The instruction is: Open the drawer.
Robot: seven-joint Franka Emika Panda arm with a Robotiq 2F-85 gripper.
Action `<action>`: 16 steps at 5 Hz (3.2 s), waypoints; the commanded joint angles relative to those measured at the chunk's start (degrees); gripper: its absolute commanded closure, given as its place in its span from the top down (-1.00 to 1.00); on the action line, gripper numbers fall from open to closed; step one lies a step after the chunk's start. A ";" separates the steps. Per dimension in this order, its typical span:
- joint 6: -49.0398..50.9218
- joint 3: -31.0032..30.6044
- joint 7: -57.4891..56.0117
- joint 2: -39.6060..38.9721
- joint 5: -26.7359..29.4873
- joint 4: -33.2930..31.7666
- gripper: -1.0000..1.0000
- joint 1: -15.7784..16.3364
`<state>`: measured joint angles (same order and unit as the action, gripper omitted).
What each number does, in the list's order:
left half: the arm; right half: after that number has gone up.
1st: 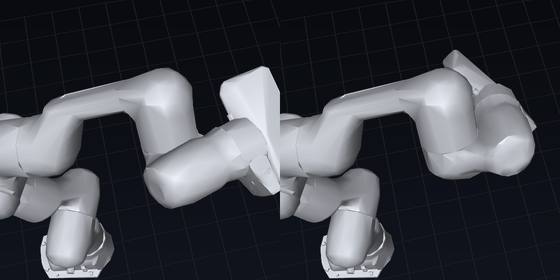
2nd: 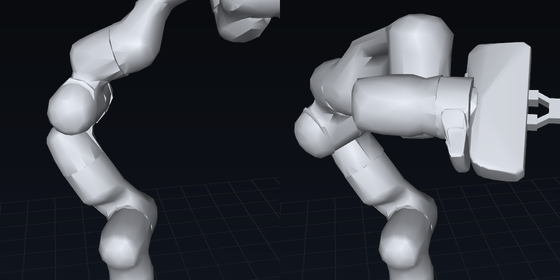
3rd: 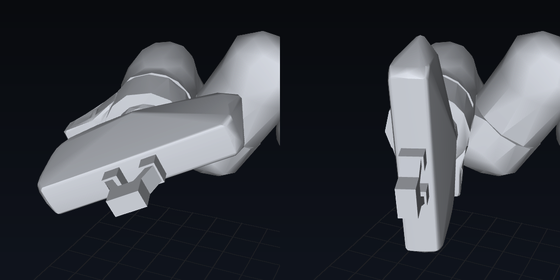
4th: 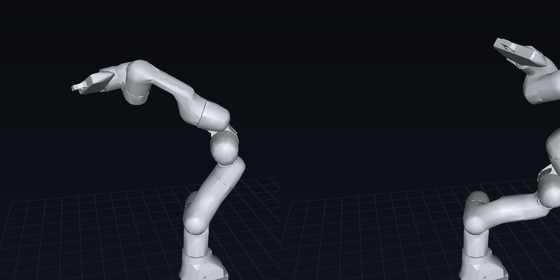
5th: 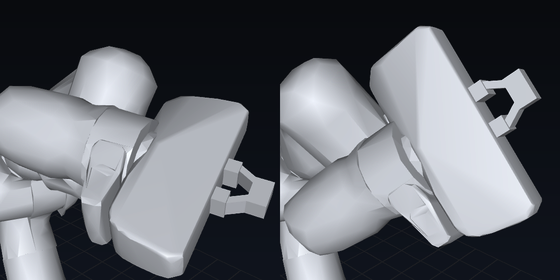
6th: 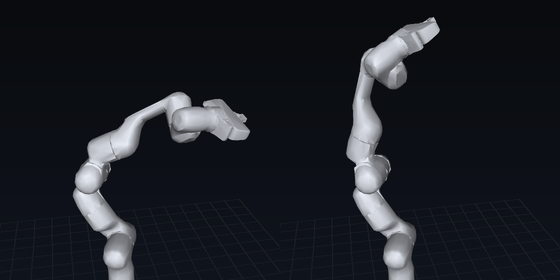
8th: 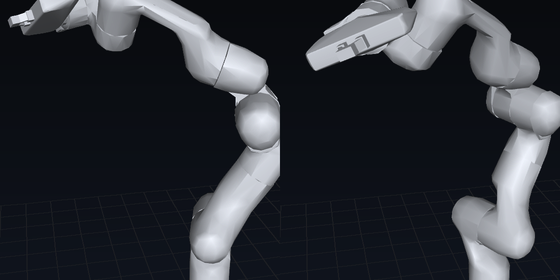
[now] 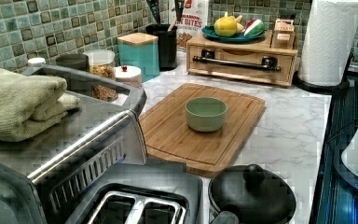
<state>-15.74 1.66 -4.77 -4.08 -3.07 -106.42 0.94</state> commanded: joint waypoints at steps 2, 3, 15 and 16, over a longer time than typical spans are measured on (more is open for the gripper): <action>0.25 0.21 -8.63 0.01 -1.33 -1.08 1.00 -0.66; 0.87 0.85 -22.75 2.93 -4.54 -5.01 1.00 -1.83; -49.83 15.75 -61.44 -3.10 -18.73 -33.40 1.00 -14.81; -51.81 16.44 -59.79 -4.80 -17.17 -34.54 1.00 -14.43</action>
<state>-66.64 15.36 -67.26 -7.50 -21.72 -139.77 -10.92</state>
